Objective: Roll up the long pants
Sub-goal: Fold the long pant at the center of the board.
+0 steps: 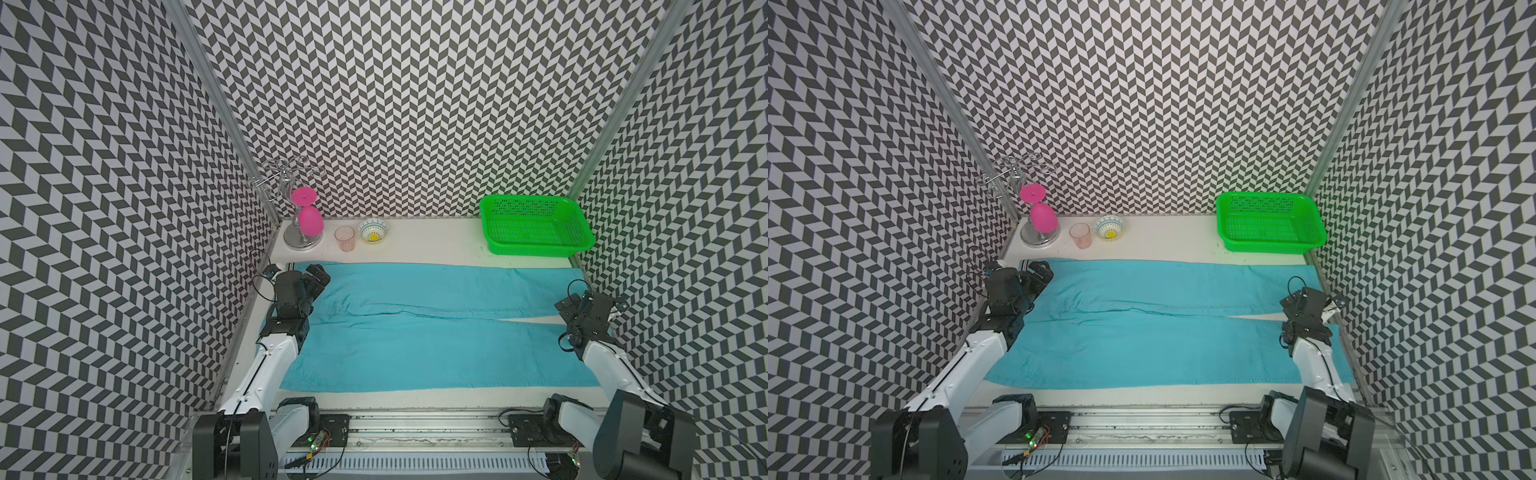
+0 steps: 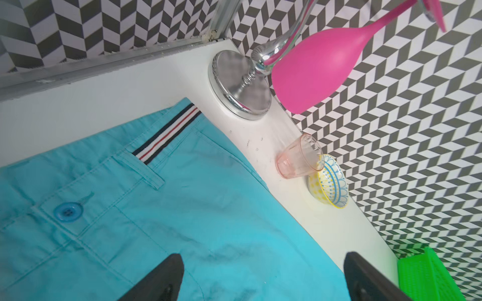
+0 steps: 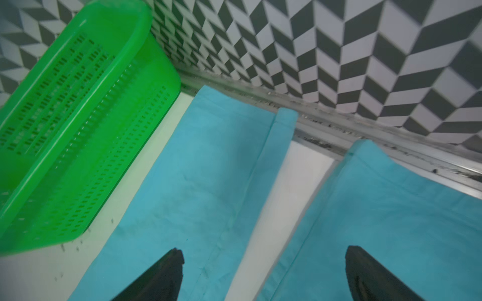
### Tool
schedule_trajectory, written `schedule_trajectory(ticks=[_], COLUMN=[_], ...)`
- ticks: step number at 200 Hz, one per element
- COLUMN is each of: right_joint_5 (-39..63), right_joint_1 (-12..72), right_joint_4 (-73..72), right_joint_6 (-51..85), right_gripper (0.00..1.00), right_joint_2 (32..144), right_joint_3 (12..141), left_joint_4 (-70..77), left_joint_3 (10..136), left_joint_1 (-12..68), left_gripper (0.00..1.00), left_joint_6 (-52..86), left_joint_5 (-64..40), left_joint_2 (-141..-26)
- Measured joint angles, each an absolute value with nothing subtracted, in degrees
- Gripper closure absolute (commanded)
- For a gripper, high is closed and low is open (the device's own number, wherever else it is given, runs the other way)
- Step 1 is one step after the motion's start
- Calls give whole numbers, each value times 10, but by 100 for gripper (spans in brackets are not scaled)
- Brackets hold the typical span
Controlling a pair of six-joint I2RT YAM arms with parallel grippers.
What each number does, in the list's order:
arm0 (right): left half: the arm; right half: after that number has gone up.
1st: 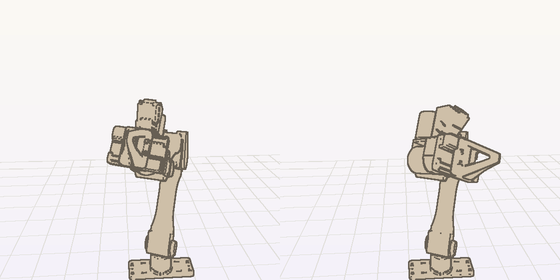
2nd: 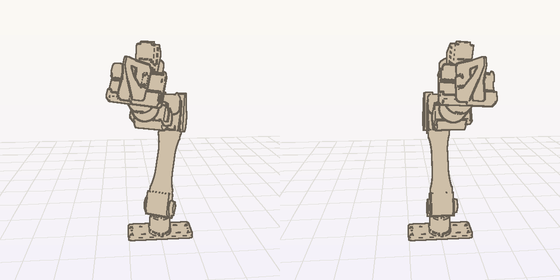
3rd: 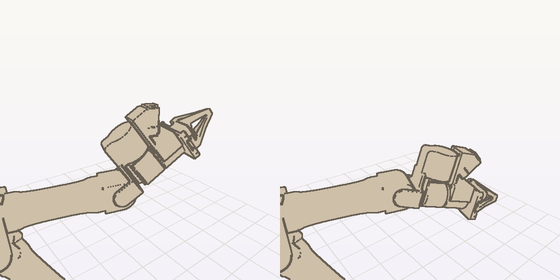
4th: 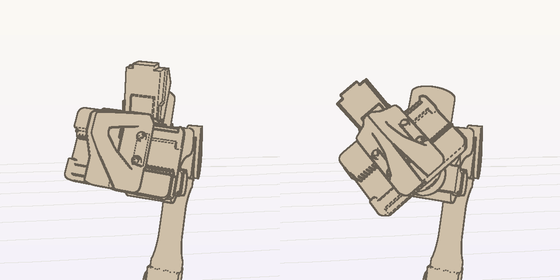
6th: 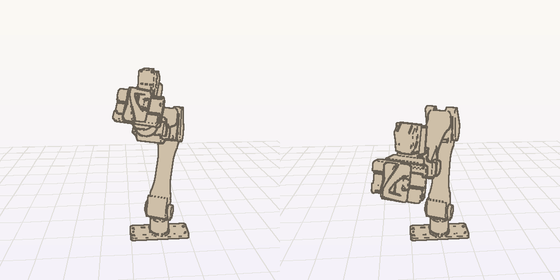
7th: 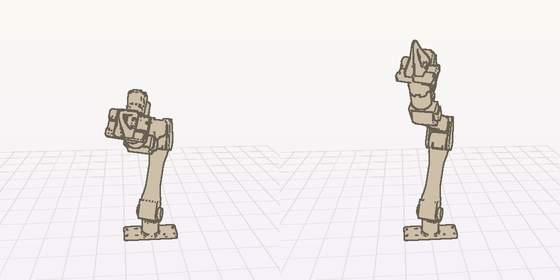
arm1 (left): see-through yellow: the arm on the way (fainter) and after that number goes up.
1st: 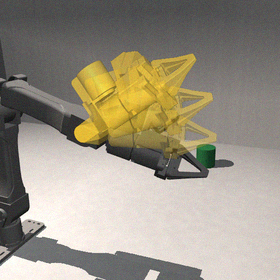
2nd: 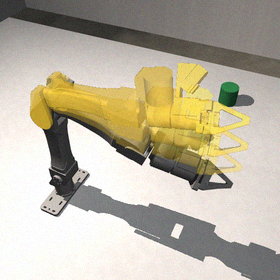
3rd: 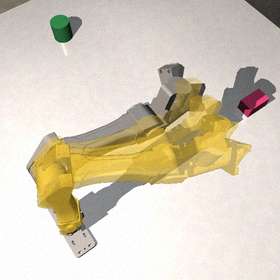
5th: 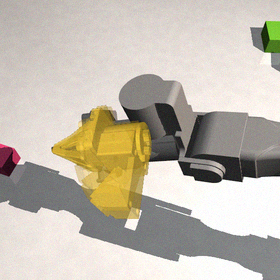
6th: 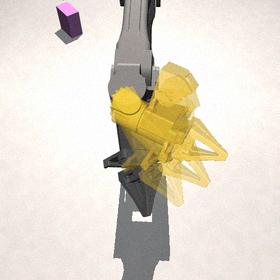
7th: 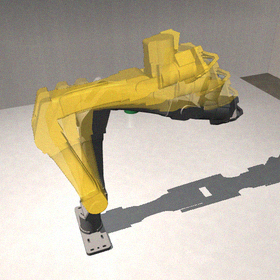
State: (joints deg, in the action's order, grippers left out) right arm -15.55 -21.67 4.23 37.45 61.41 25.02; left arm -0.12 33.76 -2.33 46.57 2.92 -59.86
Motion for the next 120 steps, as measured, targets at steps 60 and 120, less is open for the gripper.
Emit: schedule_trajectory(ticks=[60,120], right_joint_5=[-192,-256], right_joint_1=[-337,-352], right_joint_4=[13,37], right_joint_6=[402,437], right_gripper=[5,3], right_joint_2=[675,660], right_joint_3=[238,231], left_joint_4=[-39,-53], left_joint_3=[315,304], left_joint_1=[-23,-23], left_gripper=[1,1], left_joint_6=[472,469], left_joint_5=[-51,-58], left_joint_2=[-566,-558])
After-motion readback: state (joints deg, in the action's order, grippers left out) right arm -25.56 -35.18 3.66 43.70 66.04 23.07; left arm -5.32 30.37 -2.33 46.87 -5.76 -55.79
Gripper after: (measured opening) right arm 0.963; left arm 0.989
